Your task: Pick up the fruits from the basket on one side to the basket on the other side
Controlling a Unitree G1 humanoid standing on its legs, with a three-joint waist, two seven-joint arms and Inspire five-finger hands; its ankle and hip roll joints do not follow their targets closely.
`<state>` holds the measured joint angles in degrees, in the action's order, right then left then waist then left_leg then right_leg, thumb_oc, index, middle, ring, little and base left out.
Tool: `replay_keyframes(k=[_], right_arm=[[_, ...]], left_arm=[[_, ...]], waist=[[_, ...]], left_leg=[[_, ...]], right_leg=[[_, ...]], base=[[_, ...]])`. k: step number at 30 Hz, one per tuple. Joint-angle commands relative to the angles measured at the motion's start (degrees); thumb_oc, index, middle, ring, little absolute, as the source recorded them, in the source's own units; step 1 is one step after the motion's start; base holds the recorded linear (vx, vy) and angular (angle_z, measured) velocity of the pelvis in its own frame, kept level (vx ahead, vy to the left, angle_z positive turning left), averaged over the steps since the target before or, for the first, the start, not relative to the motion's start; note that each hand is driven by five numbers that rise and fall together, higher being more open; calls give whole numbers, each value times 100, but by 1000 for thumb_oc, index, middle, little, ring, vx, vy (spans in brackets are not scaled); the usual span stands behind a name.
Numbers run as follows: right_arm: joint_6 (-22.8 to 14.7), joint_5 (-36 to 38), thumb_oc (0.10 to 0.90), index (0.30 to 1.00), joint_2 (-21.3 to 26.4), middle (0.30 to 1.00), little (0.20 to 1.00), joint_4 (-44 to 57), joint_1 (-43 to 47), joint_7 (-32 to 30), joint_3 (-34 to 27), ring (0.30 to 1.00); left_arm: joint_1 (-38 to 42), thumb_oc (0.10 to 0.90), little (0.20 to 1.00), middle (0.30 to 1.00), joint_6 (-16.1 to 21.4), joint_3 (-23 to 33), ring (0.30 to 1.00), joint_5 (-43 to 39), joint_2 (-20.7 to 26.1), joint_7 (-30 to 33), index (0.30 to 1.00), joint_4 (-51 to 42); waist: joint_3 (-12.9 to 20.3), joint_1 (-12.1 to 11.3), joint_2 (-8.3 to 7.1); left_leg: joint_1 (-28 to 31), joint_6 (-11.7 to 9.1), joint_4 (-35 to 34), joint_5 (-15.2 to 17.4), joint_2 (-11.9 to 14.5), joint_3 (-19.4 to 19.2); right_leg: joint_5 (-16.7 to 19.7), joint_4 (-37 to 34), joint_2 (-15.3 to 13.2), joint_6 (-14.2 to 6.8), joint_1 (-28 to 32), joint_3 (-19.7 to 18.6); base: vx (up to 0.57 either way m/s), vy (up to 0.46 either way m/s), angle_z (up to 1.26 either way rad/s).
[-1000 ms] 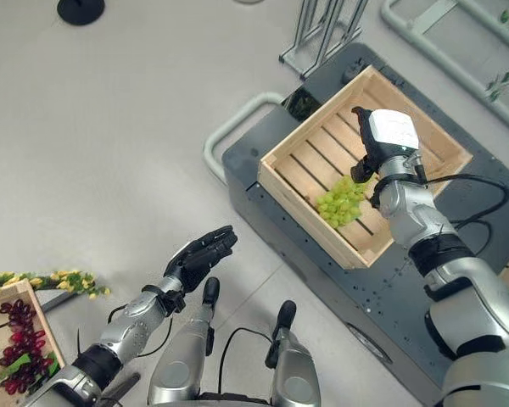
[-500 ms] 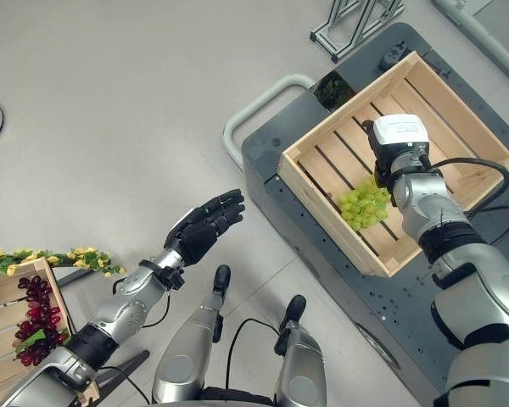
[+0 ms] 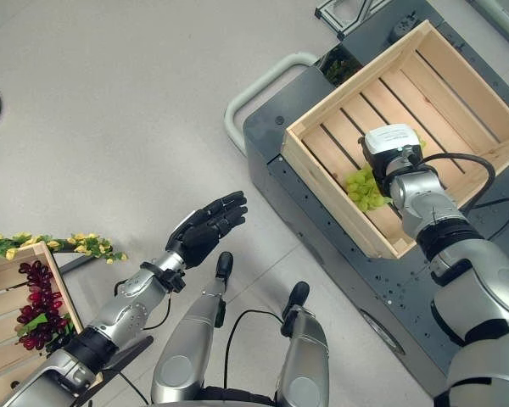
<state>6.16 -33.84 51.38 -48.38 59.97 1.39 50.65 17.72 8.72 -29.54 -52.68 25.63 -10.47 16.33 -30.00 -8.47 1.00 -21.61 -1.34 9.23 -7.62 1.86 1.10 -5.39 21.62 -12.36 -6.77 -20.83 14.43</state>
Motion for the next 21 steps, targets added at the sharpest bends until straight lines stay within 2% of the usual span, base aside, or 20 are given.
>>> replay_keyframes(k=[1, 8, 14, 21], right_arm=[[-98, -404, 800, 900, 803, 900, 900, 444, 901, 1, 280, 900], [-492, -579, 800, 900, 766, 900, 900, 534, 741, 296, 406, 900], [-402, -409, 800, 900, 660, 900, 900, 389, 759, 546, 461, 900], [-85, -416, 800, 900, 403, 900, 900, -46, 780, 1107, 503, 900]], left_arm=[[-55, 800, 900, 900, 558, 99, 900, -141, -51, -237, 900, -828], [-42, 800, 900, 900, 516, 128, 900, -103, -47, -209, 900, -798], [29, 800, 900, 900, 528, 119, 900, -164, -20, -145, 900, -798], [164, 800, 900, 900, 512, 105, 900, -213, -19, -150, 900, -862]], waist=[[21, 29, -164], [21, 24, -245], [21, 7, -225], [21, -27, -78]], left_leg=[[4, 128, 1173, 1134, -206, -250], [90, 110, 1095, 1096, -143, -307], [-79, 105, 1148, 1072, -162, -293], [-472, 147, 1162, 1009, -237, -302]], right_leg=[[247, -23, 338, 385, 126, 35], [280, -88, 358, 362, 188, 52], [291, -10, 329, 346, 14, 82], [307, 195, 249, 327, -480, 142]], base=[[0, 0, 0], [0, 0, 0], [0, 0, 0], [-33, 0, 0]])
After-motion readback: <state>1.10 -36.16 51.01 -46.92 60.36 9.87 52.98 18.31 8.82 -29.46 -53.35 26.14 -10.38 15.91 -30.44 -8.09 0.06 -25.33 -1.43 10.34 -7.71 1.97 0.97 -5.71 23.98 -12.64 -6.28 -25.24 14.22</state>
